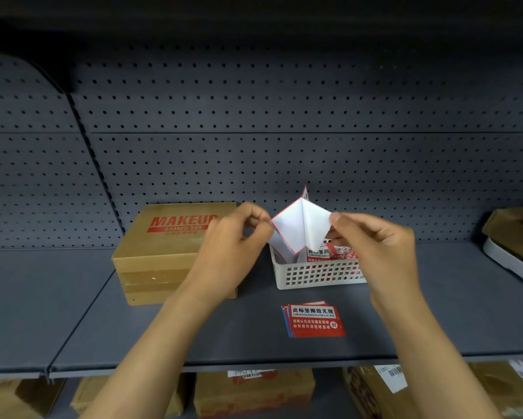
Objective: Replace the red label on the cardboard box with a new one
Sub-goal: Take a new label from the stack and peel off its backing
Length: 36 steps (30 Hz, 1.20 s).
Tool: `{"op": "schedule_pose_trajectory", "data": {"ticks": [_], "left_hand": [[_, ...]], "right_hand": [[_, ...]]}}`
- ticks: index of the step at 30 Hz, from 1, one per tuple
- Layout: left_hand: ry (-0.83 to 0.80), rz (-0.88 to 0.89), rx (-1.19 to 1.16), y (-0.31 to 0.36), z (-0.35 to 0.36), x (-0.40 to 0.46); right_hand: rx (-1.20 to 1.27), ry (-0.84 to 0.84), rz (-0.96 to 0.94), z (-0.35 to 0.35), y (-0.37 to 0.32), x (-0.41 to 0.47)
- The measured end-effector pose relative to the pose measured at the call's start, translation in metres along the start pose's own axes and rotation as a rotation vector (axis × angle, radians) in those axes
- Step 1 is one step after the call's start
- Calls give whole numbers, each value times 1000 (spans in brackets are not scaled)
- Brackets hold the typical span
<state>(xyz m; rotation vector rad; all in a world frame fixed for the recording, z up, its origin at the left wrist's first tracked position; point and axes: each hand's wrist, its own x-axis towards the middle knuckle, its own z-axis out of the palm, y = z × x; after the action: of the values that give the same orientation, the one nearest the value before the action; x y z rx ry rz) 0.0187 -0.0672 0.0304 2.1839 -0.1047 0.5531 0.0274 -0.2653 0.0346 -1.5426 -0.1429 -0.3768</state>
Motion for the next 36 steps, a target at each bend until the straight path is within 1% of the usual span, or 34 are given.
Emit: {"op": "schedule_pose_trajectory", "data": {"ticks": [3,10,14,17,22,27,33,36], "left_hand": [[-16,-53,35,-2,0,6],[-40,-99,182,-3,3,25],[-59,-150,257,-11,21,38],[-98,-154,273,-17,35,45],[-143,-153,306,-9,57,48],[-228,-230,321,-17,79,61],[-266,-222,440,-30,100,67],[-252,-159,492,-31,98,67]], "right_hand": [[-30,40,25,-9,3,7],[-47,110,36,-29,11,20],[-53,169,55,-45,15,25],[-65,241,62,-62,17,29],[-79,288,32,-83,18,36],[-36,376,19,-97,19,40],[-32,347,23,-100,25,46],[-46,317,35,-95,27,47]]}}
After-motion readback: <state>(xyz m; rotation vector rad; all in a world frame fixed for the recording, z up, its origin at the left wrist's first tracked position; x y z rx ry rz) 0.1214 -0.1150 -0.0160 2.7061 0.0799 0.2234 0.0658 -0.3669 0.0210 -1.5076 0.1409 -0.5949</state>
